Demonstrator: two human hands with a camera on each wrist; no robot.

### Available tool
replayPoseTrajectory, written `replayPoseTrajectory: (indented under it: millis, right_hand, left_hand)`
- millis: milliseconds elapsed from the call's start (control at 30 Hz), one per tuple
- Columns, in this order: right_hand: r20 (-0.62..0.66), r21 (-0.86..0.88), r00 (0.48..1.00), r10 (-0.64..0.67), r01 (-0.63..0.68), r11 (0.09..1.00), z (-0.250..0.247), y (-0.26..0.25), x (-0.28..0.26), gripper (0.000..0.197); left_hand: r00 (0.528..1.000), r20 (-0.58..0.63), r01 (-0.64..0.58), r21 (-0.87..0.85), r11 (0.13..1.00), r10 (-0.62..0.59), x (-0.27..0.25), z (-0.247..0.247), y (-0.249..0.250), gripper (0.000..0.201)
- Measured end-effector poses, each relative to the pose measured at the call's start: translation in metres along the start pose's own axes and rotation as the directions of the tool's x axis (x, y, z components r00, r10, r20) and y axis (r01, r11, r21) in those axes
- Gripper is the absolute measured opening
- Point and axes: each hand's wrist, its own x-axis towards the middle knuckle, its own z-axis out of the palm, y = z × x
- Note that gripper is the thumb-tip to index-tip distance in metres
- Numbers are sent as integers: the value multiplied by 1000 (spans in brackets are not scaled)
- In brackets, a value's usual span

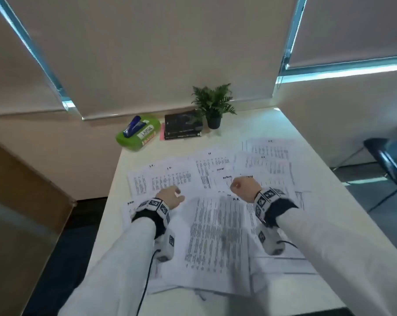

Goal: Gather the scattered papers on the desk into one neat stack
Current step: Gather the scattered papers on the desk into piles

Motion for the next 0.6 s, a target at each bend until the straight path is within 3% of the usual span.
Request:
replayPoseTrajectory:
  millis: [100, 200, 300, 467, 600]
  right_hand:
    - [91, 74, 961, 262, -269, 960, 30, 31, -14, 32]
    - [168, 272, 895, 414, -446, 853, 58, 54, -19, 44]
    - [210, 507, 867, 451, -491, 708, 72, 61, -20, 41]
    - [168, 702, 837, 521, -473, 533, 91, 66, -20, 39]
    - [174, 682, 804, 568, -514, 520, 96, 47, -19, 58]
  left_hand:
    - [973, 128, 190, 42, 981, -194, -4, 32, -22, 60]
    - [952, 88, 296, -43, 954, -292, -6, 51, -38, 65]
    - [945, 41, 326, -183, 928, -324, -6, 55, -40, 57]
    - [898, 59, 409, -473, 780, -435, -4, 62, -44, 53]
    - [902, 125, 393, -634, 666, -413, 0, 71, -36, 69]
